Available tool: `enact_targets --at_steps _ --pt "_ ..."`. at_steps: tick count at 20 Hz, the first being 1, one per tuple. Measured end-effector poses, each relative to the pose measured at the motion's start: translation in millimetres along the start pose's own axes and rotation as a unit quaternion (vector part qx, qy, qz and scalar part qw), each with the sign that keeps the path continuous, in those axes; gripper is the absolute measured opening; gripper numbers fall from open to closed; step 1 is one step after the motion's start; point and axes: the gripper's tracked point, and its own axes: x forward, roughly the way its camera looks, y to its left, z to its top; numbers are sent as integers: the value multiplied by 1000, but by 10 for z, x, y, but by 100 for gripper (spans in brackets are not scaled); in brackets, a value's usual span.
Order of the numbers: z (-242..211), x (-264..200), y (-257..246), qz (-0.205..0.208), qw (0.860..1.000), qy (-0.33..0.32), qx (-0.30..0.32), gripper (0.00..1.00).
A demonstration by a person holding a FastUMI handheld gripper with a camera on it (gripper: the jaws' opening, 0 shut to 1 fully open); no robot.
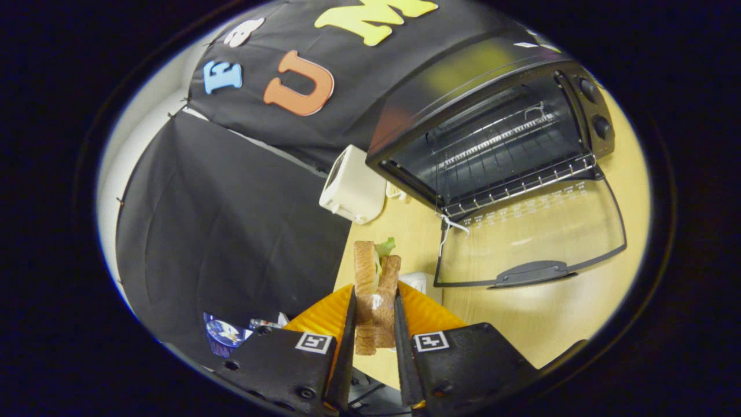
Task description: Open the toaster oven, put the food inside, and close the toaster oven door.
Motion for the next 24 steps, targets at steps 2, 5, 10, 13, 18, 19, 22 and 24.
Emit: enact_targets --at_steps 2,5,10,13,18,19,22,24 --pt "180 -58 -25 10 999 -30 15 38" --pt "347 -123 -183 4 998 -53 36 38" --pt "680 -124 -519 -6 990 -115 82 38" --pt "949 -110 -788 -34 981 -165 96 38" --pt "1381 127 -961 -14 964 -228 136 38" --pt "1472 218 -981 -9 961 -241 135 38" --pt "1655 405 -1007 -2 954 -271 130 38" --pt "1714 456 -1122 -25 950 -288 118 38"
